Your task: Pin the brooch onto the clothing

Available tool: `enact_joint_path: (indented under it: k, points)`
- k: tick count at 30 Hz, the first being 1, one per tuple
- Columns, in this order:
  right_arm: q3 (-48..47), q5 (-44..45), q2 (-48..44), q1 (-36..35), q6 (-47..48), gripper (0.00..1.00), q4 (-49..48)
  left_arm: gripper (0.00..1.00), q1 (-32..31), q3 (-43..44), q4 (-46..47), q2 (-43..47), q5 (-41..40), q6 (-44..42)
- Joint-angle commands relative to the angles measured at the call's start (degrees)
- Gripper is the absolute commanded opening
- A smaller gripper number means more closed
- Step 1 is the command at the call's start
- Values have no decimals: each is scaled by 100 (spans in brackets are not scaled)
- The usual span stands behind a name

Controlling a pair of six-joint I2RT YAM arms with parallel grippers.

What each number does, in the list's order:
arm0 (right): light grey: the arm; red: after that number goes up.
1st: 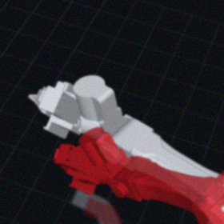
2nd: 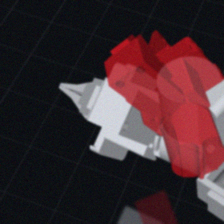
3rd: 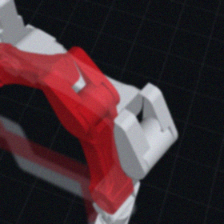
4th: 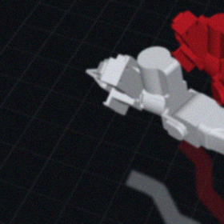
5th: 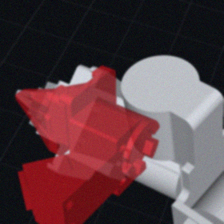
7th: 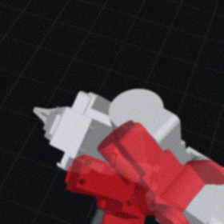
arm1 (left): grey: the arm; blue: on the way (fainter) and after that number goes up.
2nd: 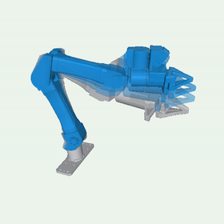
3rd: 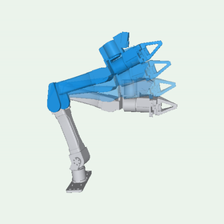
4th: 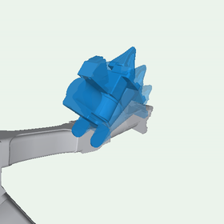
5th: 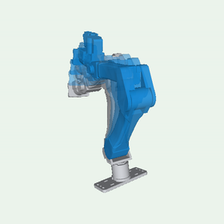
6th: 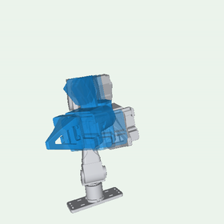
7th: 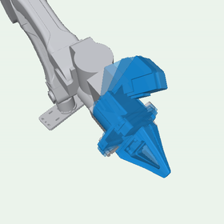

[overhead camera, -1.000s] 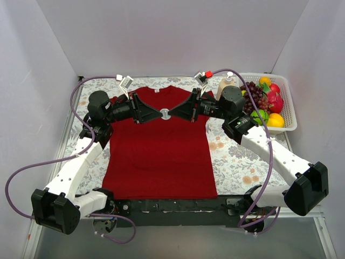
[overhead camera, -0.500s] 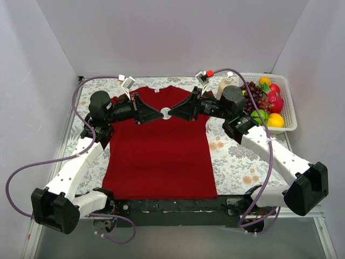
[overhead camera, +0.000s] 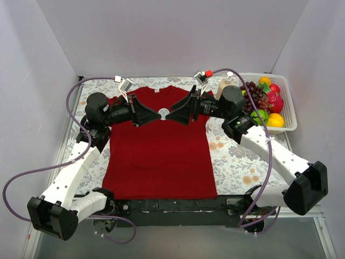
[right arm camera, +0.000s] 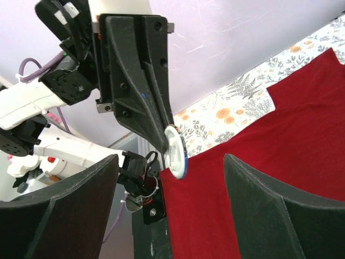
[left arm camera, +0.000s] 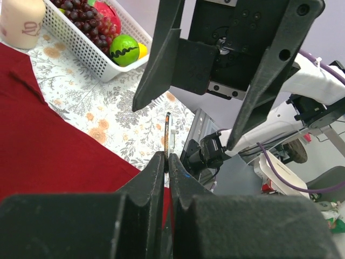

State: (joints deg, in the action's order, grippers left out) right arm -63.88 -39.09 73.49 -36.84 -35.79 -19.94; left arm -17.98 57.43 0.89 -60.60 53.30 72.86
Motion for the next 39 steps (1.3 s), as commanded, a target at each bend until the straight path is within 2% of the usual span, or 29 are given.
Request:
enact_joint_path:
  k: [1, 4, 8, 21, 23, 31, 39]
  points:
    - [-248, -186, 200, -16, -77, 84, -194, 0, -30, 269, -326, 241, -65, -351]
    - [-301, -309, 314, -16, -147, 78, -264, 0, -22, 269, -352, 259, -56, -395]
    - [-327, -397, 385, -16, -209, 62, -326, 0, -30, 278, -378, 259, -65, -395]
    - [-362, -415, 464, -16, -314, 50, -352, 0, -30, 295, -379, 198, 5, -413]
    - [-362, -415, 482, -16, -306, 44, -326, 0, -30, 304, -379, 198, 14, -413]
    - [-433, -389, 569, -25, -200, 35, -98, 0, -30, 365, -379, 189, -12, -404]
    - [-582, -152, 631, -60, 54, 18, 507, 0, -109, 436, -370, 197, -65, -369]
